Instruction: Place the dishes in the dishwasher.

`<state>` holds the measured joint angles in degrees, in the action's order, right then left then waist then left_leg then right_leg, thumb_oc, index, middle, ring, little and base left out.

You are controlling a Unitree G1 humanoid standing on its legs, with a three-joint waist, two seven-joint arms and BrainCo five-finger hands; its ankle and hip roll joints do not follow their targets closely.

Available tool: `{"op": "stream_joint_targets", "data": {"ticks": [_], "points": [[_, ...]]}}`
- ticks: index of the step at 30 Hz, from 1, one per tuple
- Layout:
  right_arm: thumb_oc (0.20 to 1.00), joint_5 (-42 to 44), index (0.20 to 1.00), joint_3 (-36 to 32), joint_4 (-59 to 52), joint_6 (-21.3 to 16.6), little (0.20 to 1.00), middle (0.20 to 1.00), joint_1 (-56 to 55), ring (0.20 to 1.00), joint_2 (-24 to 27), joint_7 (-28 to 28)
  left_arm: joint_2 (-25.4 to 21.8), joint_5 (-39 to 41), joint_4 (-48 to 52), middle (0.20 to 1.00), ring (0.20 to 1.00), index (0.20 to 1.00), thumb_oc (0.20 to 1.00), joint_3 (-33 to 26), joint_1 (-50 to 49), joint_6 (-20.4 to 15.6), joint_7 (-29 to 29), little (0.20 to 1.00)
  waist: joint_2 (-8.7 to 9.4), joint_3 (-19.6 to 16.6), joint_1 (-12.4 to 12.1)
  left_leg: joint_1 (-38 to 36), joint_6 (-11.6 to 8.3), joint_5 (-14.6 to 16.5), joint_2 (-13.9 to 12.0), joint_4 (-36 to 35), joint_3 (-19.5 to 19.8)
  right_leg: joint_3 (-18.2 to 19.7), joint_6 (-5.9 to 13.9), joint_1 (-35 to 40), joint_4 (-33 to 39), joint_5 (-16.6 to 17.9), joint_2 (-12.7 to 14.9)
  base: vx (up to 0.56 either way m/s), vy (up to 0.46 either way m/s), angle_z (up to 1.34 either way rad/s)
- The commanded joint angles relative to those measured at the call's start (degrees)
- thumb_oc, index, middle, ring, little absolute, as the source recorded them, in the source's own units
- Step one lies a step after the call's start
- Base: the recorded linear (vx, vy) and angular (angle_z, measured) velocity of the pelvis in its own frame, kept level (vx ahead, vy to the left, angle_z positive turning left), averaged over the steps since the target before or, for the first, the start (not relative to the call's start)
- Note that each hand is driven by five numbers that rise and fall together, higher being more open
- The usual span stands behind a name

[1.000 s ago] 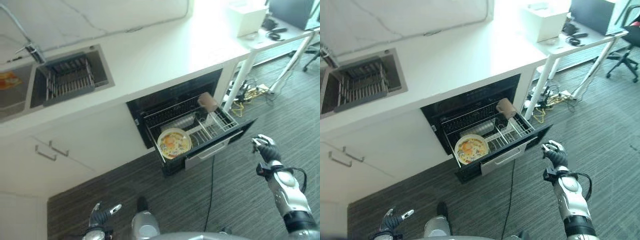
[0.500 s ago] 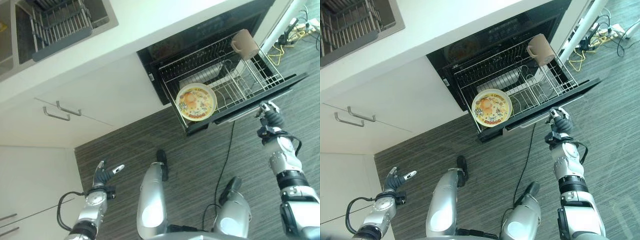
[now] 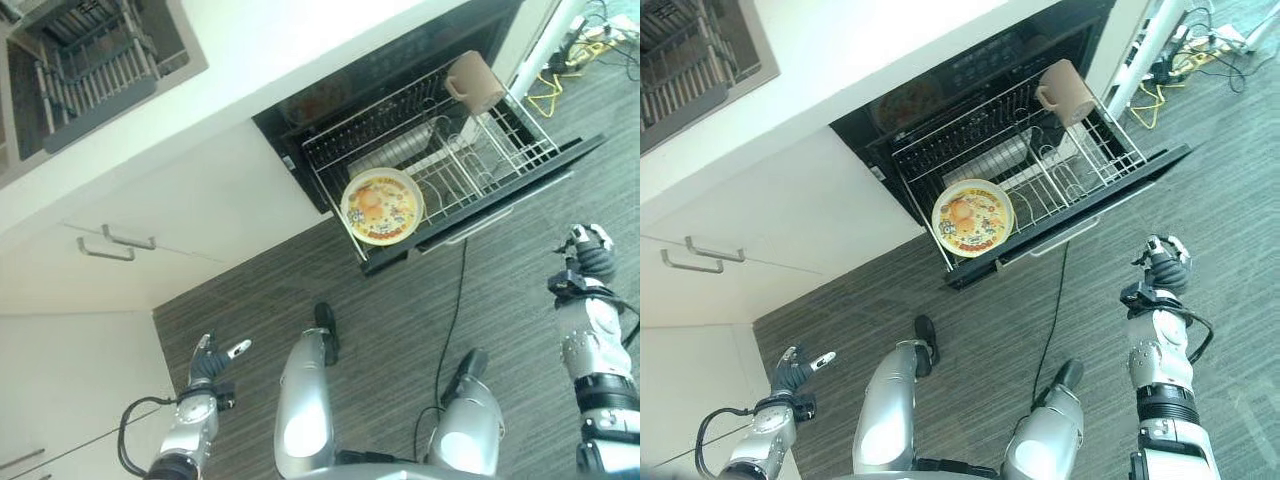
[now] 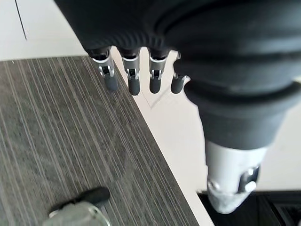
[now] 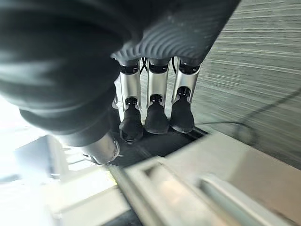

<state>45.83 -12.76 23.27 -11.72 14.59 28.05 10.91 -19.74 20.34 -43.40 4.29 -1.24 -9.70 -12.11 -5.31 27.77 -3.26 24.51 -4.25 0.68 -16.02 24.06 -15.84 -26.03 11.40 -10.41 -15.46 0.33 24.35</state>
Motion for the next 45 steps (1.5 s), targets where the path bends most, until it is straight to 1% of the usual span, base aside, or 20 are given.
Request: {"op": "stream_joint_targets", "data": {"ticks": [1, 5, 9, 12, 19, 20, 24, 29, 30, 31, 34, 35, 37, 38, 39, 40, 41, 42, 43, 45], "points": [[0.200, 1.14, 0.200, -2.78, 1.87, -3.69, 0.200, 0.200, 0.32, 0.200, 1.84, 0.26, -1.90, 1.55, -1.33, 1.000, 1.000, 1.000, 1.000, -1.22, -2.39, -2.60, -0.58, 1.000, 1.92, -3.84, -1.06, -4.25, -6.49, -3.55, -1.99, -7.22, -0.10, 0.76, -1.23, -1.55, -3.68, -2.76, 1.02, -0.02, -0.027, -0.17], [0.200, 2.91, 0.200, -2.91, 5.48, -3.17, 0.200, 0.200, -0.21, 0.200, 1.30, -1.44, -2.35, 1.57, -1.67, 1.000, 1.000, 1.000, 1.000, -1.30, -1.83, -2.92, -0.22, 1.000, 2.18, -4.04, -1.24, -4.56, -6.68, -3.54, -2.10, -7.21, -0.05, 0.42, -1.14, -0.96, -3.38, -2.81, 0.87, 0.00, -0.033, -0.02], [0.200, 5.25, 0.200, -0.70, 12.23, -0.17, 0.200, 0.200, 1.24, 0.200, 1.26, -6.61, -3.18, 1.29, -1.23, 1.000, 1.000, 1.000, 1.000, -0.91, -0.99, -1.96, -0.56, 1.000, 2.01, -4.06, -2.09, -4.09, -6.58, -2.95, -1.77, -6.00, 0.99, 0.54, -1.20, -1.37, -4.82, -3.35, 1.31, 0.02, -0.043, 0.04], [0.200, 7.76, 0.200, 1.76, 16.99, 2.36, 0.200, 0.200, 4.45, 0.200, 2.06, -10.24, -4.09, 0.87, -1.00, 1.000, 1.000, 1.000, 1.000, -0.23, -0.85, -1.38, -0.27, 1.000, 1.17, -4.12, -3.37, -3.44, -6.69, -3.06, -1.20, -5.72, 1.98, 0.01, -1.21, -1.79, -5.81, -3.65, 1.92, 0.04, -0.031, 0.09], [0.200, 6.74, 0.200, 4.97, 21.70, 4.99, 0.200, 0.200, 10.36, 0.200, 3.53, -12.29, -4.23, 0.81, -0.62, 1.000, 1.000, 1.000, 1.000, 1.13, -1.32, -1.60, -0.36, 1.000, -0.48, -3.71, -5.03, -2.24, -6.39, -2.82, 0.06, -5.02, 2.92, -0.30, -1.22, -3.75, -8.59, -3.91, 4.05, 0.02, 0.029, 0.17], [0.200, 7.18, 0.200, 5.70, 22.52, 6.78, 0.200, 0.200, 12.02, 0.200, 4.25, -13.03, -4.25, 0.77, -0.34, 1.000, 1.000, 1.000, 1.000, 1.34, -1.72, -1.63, -0.18, 1.000, -0.81, -3.58, -5.45, -2.42, -6.99, -1.49, 0.22, -4.36, 3.31, 0.22, -0.54, -4.05, -10.15, -5.07, 4.92, 0.09, 0.064, 0.21], [0.200, 6.76, 0.200, 6.93, 24.52, 8.71, 0.200, 0.200, 14.22, 0.200, 4.95, -14.63, -4.15, 0.77, -0.51, 1.000, 1.000, 1.000, 1.000, 1.50, -2.37, -2.27, 0.37, 1.000, -1.42, -3.38, -5.99, -2.22, -6.95, -1.48, 0.51, -4.06, 3.24, 0.08, -0.52, -4.53, -11.32, -5.26, 6.01, 0.04, 0.058, 0.12], [0.200, 8.45, 0.200, 7.46, 30.47, 13.51, 0.200, 0.200, 18.38, 0.200, 6.72, -18.32, -4.12, 0.69, -0.61, 1.000, 1.000, 1.000, 1.000, 2.03, -2.79, -2.92, 1.12, 1.000, -2.52, -3.17, -7.02, -1.51, -6.86, -0.65, 0.76, -2.27, 3.70, 0.55, -0.68, -5.95, -15.03, -6.43, 8.37, 0.06, 0.073, 0.10], [0.200, 12.89, 0.200, 6.37, 34.90, 17.02, 0.200, 0.200, 20.07, 0.200, 7.33, -19.85, -4.26, 1.06, -0.01, 1.000, 1.000, 1.000, 1.000, 2.58, -3.10, -2.45, 1.65, 1.000, -3.49, -3.07, -7.45, -1.38, -6.83, -0.29, 1.13, -1.69, 3.73, 0.90, -0.62, -6.57, -16.91, -7.13, 9.67, 0.14, 0.157, 0.15], [0.200, 16.37, 0.200, 5.43, 38.02, 18.78, 0.200, 0.200, 20.49, 0.200, 7.17, -21.34, -3.93, 1.18, 0.22, 1.000, 1.000, 1.000, 1.000, 3.26, -3.45, -2.28, 1.58, 1.000, -4.46, -2.79, -7.75, -1.38, -6.66, -0.11, 1.45, -1.28, 3.74, 1.41, -0.72, -7.04, -18.63, -7.71, 10.83, 0.12, 0.135, 0.18], [0.200, 15.80, 0.200, 5.17, 39.25, 18.99, 0.200, 0.200, 20.91, 0.200, 7.15, -21.29, -4.02, 1.10, 0.36, 1.000, 1.000, 1.000, 1.000, 3.61, -3.56, -1.98, 1.50, 1.000, -4.98, -2.61, -7.90, -1.67, -6.70, -0.27, 1.39, -1.43, 3.44, 1.42, -0.65, -7.27, -19.42, -7.60, 11.85, 0.03, 0.013, 0.12], [0.200, 12.89, 0.200, 5.57, 39.71, 18.77, 0.200, 0.200, 21.45, 0.200, 7.57, -21.76, -4.21, 1.88, 1.57, 1.000, 1.000, 1.000, 1.000, 4.02, -3.94, -1.97, 1.40, 1.000, -5.86, -2.47, -7.81, -2.67, -6.65, -0.39, 1.50, -2.10, 3.04, 1.70, -0.39, -7.55, -20.60, -7.95, 12.77, 0.00, 0.000, 0.00], [0.200, 9.59, 0.200, 6.25, 38.69, 17.96, 0.200, 0.200, 21.09, 0.200, 8.10, -21.96, -4.37, 0.54, 3.01, 1.000, 1.000, 1.000, 1.000, 3.83, -4.99, -2.23, 2.69, 1.000, -6.16, -2.50, -7.20, -3.88, -6.53, 0.50, 0.83, -0.75, 2.15, 2.07, -0.19, -7.03, -20.58, -8.11, 13.53, 0.09, -0.041, 0.09], [0.200, 8.50, 0.200, 7.20, 37.68, 17.02, 0.200, 0.200, 21.31, 0.200, 8.96, -21.28, -4.63, -1.82, 3.44, 1.000, 1.000, 1.000, 1.000, 5.06, -5.68, -2.87, 3.24, 1.000, -6.32, -2.14, -7.15, -1.80, -7.83, -0.17, 0.90, 1.36, 5.28, 3.68, -0.29, -6.45, -19.69, -8.65, 12.03, 0.14, -0.043, 0.19], [0.200, 8.03, 0.200, 8.10, 36.90, 16.42, 0.200, 0.200, 21.90, 0.200, 9.50, -20.44, -4.40, -2.83, 3.23, 1.000, 1.000, 1.000, 1.000, 6.52, -5.77, -3.35, 2.54, 1.000, -6.97, -2.15, -7.36, 0.30, -8.87, -2.26, 1.55, 0.63, 8.14, 4.31, -0.40, -6.14, -19.51, -9.25, 10.92, 0.09, 0.102, 0.26], [0.200, 6.99, 0.200, 10.12, 36.73, 16.04, 0.200, 0.200, 24.59, 0.200, 10.76, -19.09, -3.48, -3.14, 1.99, 1.000, 1.000, 1.000, 1.000, 7.82, -5.64, -4.53, 1.75, 1.000, -7.80, -2.33, -8.04, 0.43, -8.77, -5.00, 1.65, -4.82, 8.90, 4.33, -0.63, -7.08, -20.61, -10.03, 11.45, 0.14, 0.203, 0.38], [0.200, 5.32, 0.200, 12.18, 36.75, 14.93, 0.200, 0.200, 26.05, 0.200, 9.23, -17.24, -2.32, -4.34, -0.78, 1.000, 1.000, 1.000, 1.000, 7.88, -5.70, -6.01, 1.40, 1.000, -7.18, -3.00, -8.60, -0.30, -7.24, -6.12, 2.38, -8.38, 9.81, 6.13, -0.48, -8.72, -21.40, -9.52, 11.47, 0.20, 0.245, 0.30], [0.200, 3.63, 0.200, 13.14, 35.52, 14.65, 0.200, 0.200, 26.29, 0.200, 8.42, -15.95, -2.66, -4.47, -1.05, 1.000, 1.000, 1.000, 1.000, 7.92, -5.68, -5.70, 1.12, 1.000, -6.53, -3.08, -8.46, -1.09, -6.58, -5.78, 2.66, -8.42, 8.21, 6.39, -0.73, -9.00, -22.91, -9.77, 12.04, 0.26, 0.168, 0.01], [0.200, 3.88, 0.200, 13.76, 32.97, 15.10, 0.200, 0.200, 26.08, 0.200, 8.79, -14.72, -3.47, -3.54, -0.43, 1.000, 1.000, 1.000, 1.000, 8.43, -5.75, -5.25, 0.92, 1.000, -6.24, -2.51, -8.36, -1.75, -6.87, -5.46, 3.35, -7.47, 6.91, 6.26, -0.65, -8.43, -24.45, -10.65, 12.76, 0.21, 0.110, -0.23], [0.200, 3.65, 0.200, 12.57, 33.02, 15.39, 0.200, 0.200, 27.30, 0.200, 11.83, -17.34, -5.76, -1.80, 1.89, 1.000, 1.000, 1.000, 1.000, 7.84, -5.28, -4.27, 2.69, 1.000, -6.42, -1.31, -9.60, -1.25, -7.50, -6.03, 3.78, -7.08, 5.87, 4.53, -0.51, -6.73, -23.68, -9.86, 14.23, 0.13, 0.028, -0.05]]}}
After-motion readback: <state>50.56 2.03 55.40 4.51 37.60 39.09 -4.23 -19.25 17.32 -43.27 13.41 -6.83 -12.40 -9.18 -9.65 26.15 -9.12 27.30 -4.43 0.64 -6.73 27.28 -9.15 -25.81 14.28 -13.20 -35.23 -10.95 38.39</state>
